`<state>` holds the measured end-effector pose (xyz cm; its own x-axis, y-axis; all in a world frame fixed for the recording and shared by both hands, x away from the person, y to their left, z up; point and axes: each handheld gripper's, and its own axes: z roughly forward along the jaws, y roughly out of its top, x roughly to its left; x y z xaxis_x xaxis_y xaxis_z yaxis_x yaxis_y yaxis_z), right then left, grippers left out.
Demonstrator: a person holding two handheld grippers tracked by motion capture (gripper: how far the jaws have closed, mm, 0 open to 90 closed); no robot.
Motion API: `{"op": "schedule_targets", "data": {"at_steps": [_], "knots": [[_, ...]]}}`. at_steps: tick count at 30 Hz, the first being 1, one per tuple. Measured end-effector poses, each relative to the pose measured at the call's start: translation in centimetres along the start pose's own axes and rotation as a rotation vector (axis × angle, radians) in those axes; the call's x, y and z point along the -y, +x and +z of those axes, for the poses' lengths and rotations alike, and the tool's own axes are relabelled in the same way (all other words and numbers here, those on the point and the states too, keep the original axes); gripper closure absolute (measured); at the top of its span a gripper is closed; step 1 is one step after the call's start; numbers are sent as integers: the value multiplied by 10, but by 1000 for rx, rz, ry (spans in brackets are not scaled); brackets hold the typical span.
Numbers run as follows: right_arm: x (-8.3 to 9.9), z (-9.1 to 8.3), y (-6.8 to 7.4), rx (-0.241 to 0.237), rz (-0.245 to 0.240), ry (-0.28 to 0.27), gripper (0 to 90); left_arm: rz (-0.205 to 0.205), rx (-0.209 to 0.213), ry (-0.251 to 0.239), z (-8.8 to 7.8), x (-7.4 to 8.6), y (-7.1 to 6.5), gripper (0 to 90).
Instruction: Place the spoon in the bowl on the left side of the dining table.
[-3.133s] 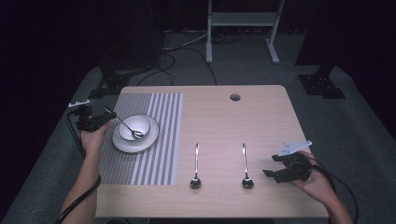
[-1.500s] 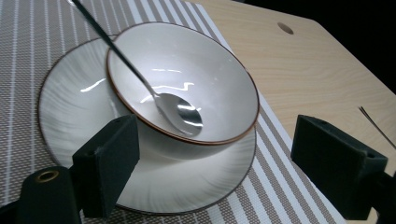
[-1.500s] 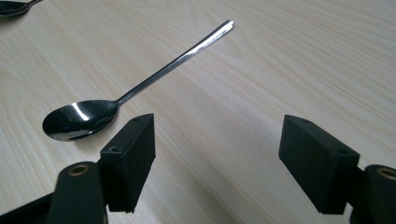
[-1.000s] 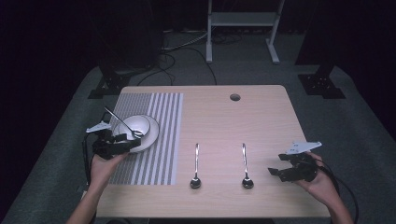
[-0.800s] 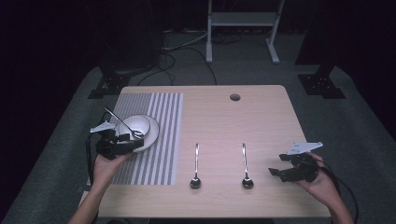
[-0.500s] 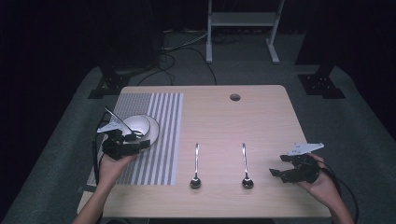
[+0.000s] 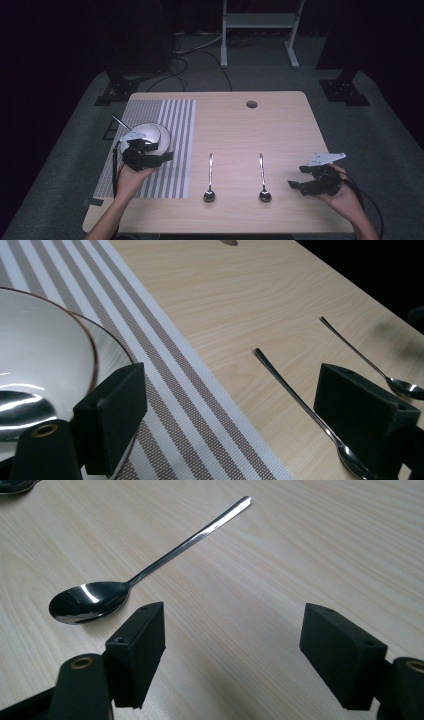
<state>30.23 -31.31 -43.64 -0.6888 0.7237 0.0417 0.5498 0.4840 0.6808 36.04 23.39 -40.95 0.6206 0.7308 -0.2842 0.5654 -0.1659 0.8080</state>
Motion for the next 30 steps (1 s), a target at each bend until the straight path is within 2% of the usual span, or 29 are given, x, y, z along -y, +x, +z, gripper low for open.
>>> {"op": "schedule_targets", "data": {"at_steps": [13,24,30], "knots": [[2,0,-1,-2,2,-4,251,49,24,35,18,-3,-18,128],[2,0,-1,-3,7,-6,251,52,50,50,29,-3,-26,128],[3,1,-1,-5,11,-7,251,66,62,54,36,-4,-34,128]]}}
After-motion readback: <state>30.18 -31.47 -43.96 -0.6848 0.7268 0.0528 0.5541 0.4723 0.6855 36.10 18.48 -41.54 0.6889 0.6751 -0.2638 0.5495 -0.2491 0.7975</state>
